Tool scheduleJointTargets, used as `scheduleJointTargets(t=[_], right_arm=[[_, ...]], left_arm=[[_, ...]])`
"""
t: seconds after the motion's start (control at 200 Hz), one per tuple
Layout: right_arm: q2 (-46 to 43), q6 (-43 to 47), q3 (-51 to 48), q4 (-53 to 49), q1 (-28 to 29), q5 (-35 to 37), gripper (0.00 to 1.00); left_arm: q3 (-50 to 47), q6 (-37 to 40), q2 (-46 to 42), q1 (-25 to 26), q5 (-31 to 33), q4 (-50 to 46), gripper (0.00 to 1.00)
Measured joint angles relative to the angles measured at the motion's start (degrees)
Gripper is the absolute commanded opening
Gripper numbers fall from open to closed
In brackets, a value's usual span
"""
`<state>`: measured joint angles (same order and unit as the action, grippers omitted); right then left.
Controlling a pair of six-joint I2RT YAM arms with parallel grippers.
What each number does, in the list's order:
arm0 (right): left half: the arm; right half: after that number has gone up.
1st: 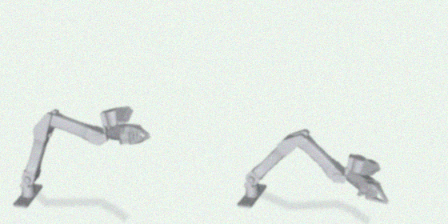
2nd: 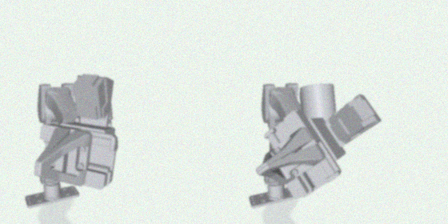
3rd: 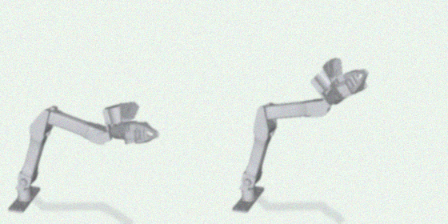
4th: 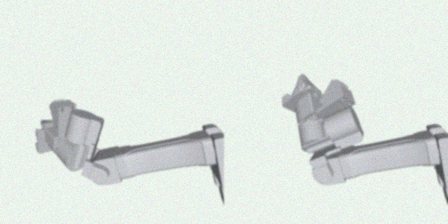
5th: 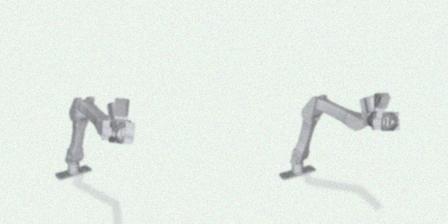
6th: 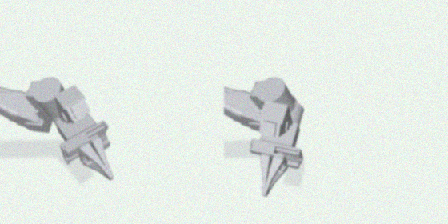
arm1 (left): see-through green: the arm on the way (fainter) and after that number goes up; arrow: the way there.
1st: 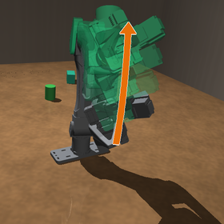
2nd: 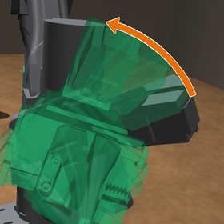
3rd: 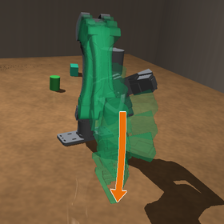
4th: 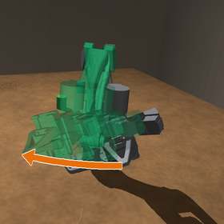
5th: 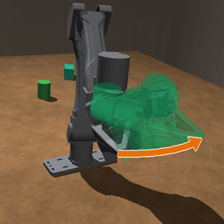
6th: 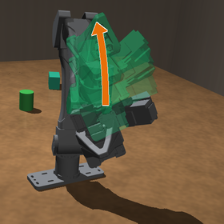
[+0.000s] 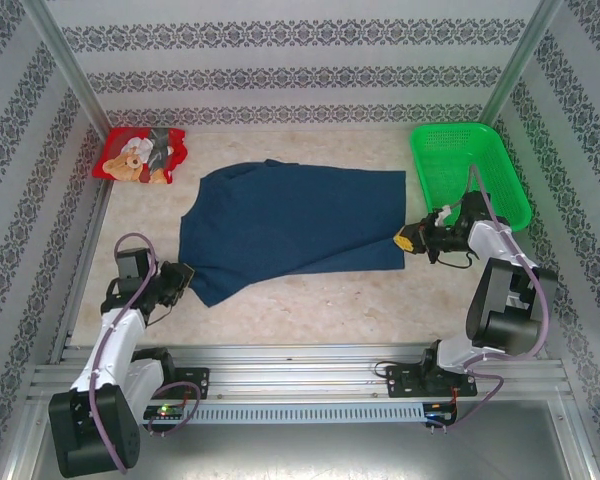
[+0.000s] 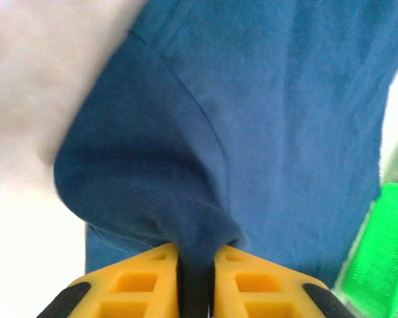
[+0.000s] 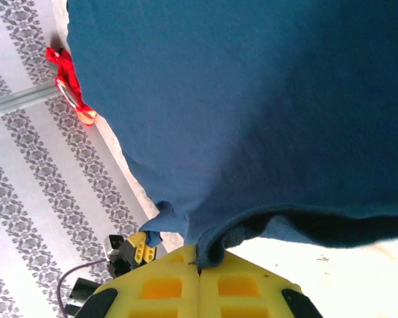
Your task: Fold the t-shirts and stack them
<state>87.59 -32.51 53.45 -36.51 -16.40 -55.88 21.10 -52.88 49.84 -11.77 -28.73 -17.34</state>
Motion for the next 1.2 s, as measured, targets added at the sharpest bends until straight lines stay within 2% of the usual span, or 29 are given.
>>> scheduleJointTargets(t=[0.08, 0.195, 0.45, 0.694, 0.759, 0.849, 1.014, 1.199], right_arm=[[0.0, 1.2, 0.0, -0.2, 0.0, 0.1, 0.0], [0.0, 2.2, 0.0, -0.5, 0.0, 0.2, 0.0], [0.9, 4.0, 2.1, -2.1, 0.0, 1.1, 0.0], [2.5, 4.0, 4.4, -2.1, 0.0, 1.2, 0.0], [3.1, 4.0, 4.8, -2.1, 0.0, 1.2, 0.0], [3.7, 4.1, 5.1, -2.1, 0.0, 1.2, 0.0], [4.0, 4.1, 5.6, -2.1, 0.0, 1.2, 0.0], [4.2, 4.1, 6.1, -2.1, 0.0, 1.0, 0.0]], left_arm=[[-0.8, -0.4, -0.4, -0.3, 2.0, -0.1, 0.33], [-0.9, -1.0, -0.5, -0.6, 5.5, -1.2, 0.36], [5.5, 0.3, -1.0, -2.0, 15.6, -13.9, 0.5], [6.9, 1.2, -4.8, -1.1, 16.3, -23.5, 0.57], [7.2, 1.7, -4.6, 1.4, 15.6, -25.3, 0.58], [8.8, 2.2, -2.7, 7.8, 16.1, -28.1, 0.58], [10.9, 1.9, 0.9, 19.8, 21.2, -32.0, 0.59], [10.9, 1.4, 5.8, 24.6, 26.6, -33.1, 0.58]])
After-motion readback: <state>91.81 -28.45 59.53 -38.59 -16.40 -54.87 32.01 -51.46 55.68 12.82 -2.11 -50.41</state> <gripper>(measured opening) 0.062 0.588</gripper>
